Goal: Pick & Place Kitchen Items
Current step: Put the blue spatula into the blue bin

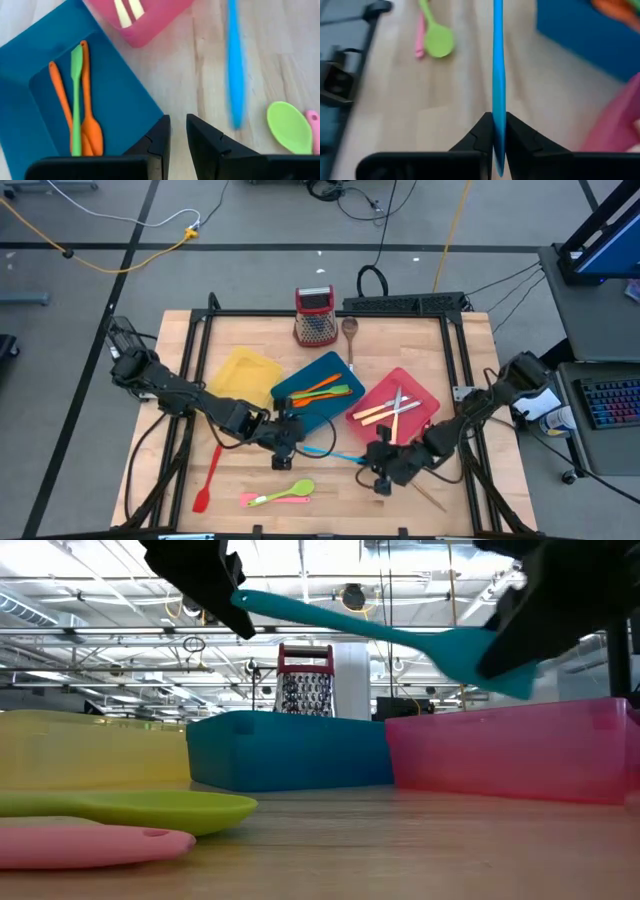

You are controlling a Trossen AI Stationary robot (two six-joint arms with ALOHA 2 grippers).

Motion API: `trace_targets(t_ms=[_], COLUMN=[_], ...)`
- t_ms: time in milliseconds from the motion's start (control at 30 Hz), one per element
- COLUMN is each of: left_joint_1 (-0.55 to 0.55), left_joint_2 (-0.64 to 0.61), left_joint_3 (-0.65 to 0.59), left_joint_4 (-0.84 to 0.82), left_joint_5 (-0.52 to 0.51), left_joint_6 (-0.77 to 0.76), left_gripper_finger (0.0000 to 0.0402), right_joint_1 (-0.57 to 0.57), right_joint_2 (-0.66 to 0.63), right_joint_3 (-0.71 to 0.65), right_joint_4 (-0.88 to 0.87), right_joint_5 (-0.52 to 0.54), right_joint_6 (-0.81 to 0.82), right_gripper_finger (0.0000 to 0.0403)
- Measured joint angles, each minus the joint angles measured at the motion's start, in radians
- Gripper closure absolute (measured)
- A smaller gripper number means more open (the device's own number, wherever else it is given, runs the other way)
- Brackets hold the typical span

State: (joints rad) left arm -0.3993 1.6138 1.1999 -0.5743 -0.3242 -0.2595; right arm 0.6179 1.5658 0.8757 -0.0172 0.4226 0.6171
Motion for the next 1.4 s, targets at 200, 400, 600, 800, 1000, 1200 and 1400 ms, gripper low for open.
trace_targets(t_ms=[200, 400, 600, 800, 1000, 1200, 1400], left_joint_1=[-0.044, -0.086, -0.123, -0.147, -0.167, -0.171, -0.172], left_joint_2=[0.0, 0.0, 0.0, 0.0, 0.0, 0.0, 0.0], left_joint_3=[0.0, 0.0, 0.0, 0.0, 0.0, 0.0, 0.0], left_joint_4=[-0.021, -0.135, -0.225, -0.238, -0.237, -0.236, -0.236], left_joint_5=[-0.116, -0.224, -0.246, -0.244, -0.245, -0.266, -0.277], left_joint_6=[-0.142, -0.348, -0.539, -0.636, -0.705, -0.719, -0.747], left_gripper_finger=[0.0335, 0.0335, 0.0335, 0.0335, 0.0335, 0.0335, 0.0334], right_joint_1=[-0.101, -0.161, -0.225, -0.355, -0.486, -0.555, -0.61], right_joint_2=[0.0, 0.0, 0.0, 0.0, 0.0, 0.0, 0.0], right_joint_3=[0.005, 0.069, 0.08, 0.08, 0.065, 0.039, 0.018], right_joint_4=[-0.007, -0.001, 0.003, -0.001, -0.004, -0.004, -0.002], right_joint_5=[0.028, 0.149, 0.333, 0.333, 0.131, 0.017, -0.135], right_joint_6=[-0.251, -0.642, -1.005, -1.097, -1.082, -1.213, -1.168], right_gripper_finger=[0.0381, 0.0381, 0.0381, 0.0381, 0.038, 0.0373, 0.033])
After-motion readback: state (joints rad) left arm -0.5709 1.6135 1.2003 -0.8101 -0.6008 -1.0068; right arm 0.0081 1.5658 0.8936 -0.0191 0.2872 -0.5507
